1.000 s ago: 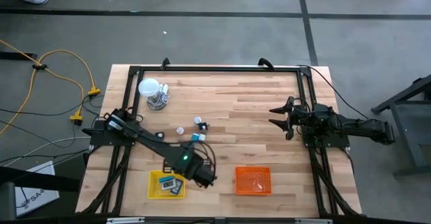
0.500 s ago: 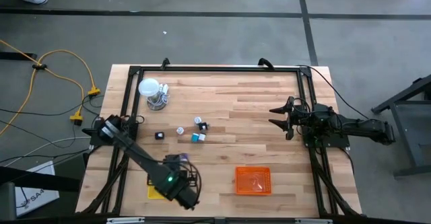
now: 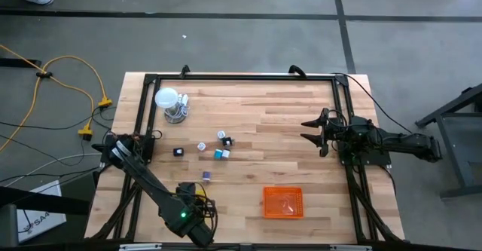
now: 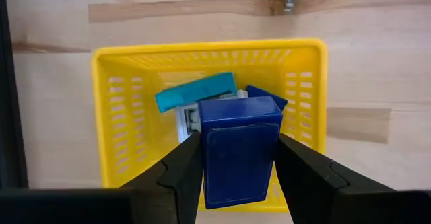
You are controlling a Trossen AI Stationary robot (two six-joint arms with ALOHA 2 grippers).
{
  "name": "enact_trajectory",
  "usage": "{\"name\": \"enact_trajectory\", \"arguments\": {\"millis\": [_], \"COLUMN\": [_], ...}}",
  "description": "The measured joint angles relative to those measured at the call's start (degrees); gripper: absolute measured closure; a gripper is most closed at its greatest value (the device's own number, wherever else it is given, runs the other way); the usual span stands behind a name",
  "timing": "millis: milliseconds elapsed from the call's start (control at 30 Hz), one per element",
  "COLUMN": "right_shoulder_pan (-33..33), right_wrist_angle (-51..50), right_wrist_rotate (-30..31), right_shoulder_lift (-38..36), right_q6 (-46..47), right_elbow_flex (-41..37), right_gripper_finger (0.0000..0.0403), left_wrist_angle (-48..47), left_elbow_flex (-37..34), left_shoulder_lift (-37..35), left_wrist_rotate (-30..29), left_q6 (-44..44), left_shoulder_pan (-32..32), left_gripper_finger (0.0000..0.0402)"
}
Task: Pick & Place Office items
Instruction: Put the dark blue digital clock into the yellow bin
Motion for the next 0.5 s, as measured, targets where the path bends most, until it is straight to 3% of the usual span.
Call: {"name": "enact_trajectory", "arguments": {"millis": [500], "right_shoulder_pan": [0.0], "right_wrist_angle": [0.0], "right_wrist_rotate": [0.0], "right_shoulder_lift": [0.0], "right_q6": [0.0], "right_elbow_flex": [0.0], "right_gripper_finger": [0.0208], "left_wrist_angle": [5.3], "left_elbow_flex": [-4.0], "left_shoulder_lift": [0.8], "left_wrist_rotate": [-0.2], "left_q6": [1.0], "left_shoulder_pan": [0.5], "left_gripper_finger": [0.0243]}}
